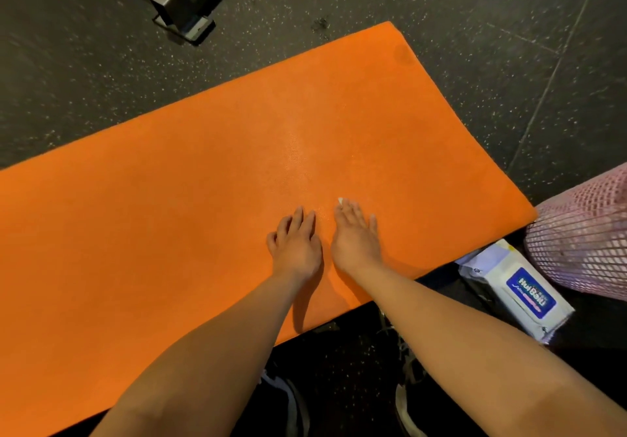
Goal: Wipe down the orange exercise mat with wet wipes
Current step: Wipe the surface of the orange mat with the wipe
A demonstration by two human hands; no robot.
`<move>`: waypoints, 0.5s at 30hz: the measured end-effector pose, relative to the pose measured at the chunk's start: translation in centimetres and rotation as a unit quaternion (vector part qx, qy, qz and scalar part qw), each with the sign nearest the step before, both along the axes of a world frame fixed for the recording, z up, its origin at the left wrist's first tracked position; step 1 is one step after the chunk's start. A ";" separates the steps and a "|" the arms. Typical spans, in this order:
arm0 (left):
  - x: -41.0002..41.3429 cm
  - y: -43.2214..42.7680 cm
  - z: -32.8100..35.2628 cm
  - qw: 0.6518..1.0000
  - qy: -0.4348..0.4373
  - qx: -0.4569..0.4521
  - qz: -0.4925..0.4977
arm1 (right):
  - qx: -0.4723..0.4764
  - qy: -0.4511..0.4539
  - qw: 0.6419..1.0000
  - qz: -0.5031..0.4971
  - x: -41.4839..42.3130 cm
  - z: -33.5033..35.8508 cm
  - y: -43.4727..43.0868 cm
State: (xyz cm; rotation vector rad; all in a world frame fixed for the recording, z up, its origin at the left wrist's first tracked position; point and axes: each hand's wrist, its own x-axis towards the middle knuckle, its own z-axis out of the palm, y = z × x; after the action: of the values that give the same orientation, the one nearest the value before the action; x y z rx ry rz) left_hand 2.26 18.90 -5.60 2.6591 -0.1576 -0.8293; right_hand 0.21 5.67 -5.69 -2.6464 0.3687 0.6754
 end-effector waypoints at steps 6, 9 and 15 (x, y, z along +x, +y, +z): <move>0.3 0.2 0.3 1.000 0.011 -0.005 0.004 | 0.000 -0.005 0.995 0.103 -0.7 -0.4 0.6; 0.5 0.2 0.4 1.000 0.015 0.003 -0.002 | -0.040 0.008 0.999 0.009 -0.3 -0.3 -0.3; 0.1 0.0 0.3 1.000 -0.006 -0.021 0.022 | 0.042 -0.008 0.991 0.129 -1.3 -0.3 0.8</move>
State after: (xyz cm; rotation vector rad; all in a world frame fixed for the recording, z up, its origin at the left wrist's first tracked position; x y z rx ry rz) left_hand 2.39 18.91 -5.34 2.6190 -0.1175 -0.7879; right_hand -1.10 6.46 -6.02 -2.6413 -0.0077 0.7288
